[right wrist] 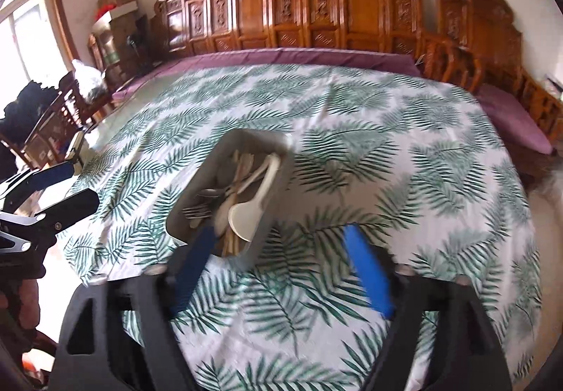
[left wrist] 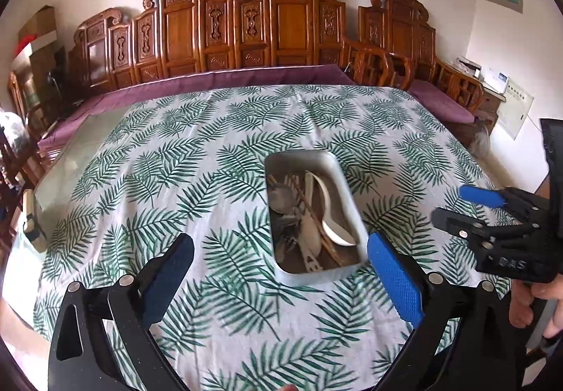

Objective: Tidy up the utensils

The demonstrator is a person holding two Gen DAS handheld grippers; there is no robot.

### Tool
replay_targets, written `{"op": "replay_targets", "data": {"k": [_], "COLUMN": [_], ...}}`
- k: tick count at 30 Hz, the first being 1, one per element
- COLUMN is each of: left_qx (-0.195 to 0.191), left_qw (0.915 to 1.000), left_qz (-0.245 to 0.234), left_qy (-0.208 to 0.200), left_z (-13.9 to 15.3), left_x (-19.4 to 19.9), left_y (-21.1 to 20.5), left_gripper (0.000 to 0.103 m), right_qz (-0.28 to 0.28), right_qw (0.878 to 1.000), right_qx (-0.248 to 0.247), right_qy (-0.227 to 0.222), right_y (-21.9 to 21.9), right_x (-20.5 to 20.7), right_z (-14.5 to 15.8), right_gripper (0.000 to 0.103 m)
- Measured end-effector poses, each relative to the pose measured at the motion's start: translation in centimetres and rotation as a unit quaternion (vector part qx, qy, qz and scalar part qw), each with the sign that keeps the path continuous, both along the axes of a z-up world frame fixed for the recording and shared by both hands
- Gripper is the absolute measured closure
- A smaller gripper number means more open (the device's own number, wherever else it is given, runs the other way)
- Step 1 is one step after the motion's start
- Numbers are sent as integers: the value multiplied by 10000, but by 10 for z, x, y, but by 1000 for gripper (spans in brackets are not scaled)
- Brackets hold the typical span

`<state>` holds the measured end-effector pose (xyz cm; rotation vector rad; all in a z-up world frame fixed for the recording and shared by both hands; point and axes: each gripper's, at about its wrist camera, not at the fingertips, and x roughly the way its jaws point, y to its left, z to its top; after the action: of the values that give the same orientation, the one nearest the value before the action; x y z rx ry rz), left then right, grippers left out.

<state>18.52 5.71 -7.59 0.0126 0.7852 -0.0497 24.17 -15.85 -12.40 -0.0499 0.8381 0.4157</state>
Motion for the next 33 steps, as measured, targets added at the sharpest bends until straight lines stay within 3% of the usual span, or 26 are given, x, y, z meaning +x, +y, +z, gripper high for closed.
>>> {"op": "replay_targets", "data": {"k": [3, 11, 20, 33], "left_qx": [25, -43, 55, 214], "left_qw": [9999, 9996, 9982, 9902], "left_qz": [-82, -163, 22, 84], "left_qy": [-65, -235, -598, -1376], "left_z": [-1, 7, 46, 119], "left_x": [-11, -42, -74, -118], "left_y": [-13, -38, -50, -67], "left_gripper": [8, 8, 8, 8], "right_qz": [-174, -690, -882, -935], "right_qw": [9997, 9966, 9927, 9815], "right_qx": [6, 17, 95, 389], "right_qy": [-164, -461, -822, -1626], "right_y": [-19, -61, -76, -82], "right_x": [-17, -61, -102, -150], "right_z": [5, 20, 50, 122], "right_gripper": [3, 3, 3, 3]}}
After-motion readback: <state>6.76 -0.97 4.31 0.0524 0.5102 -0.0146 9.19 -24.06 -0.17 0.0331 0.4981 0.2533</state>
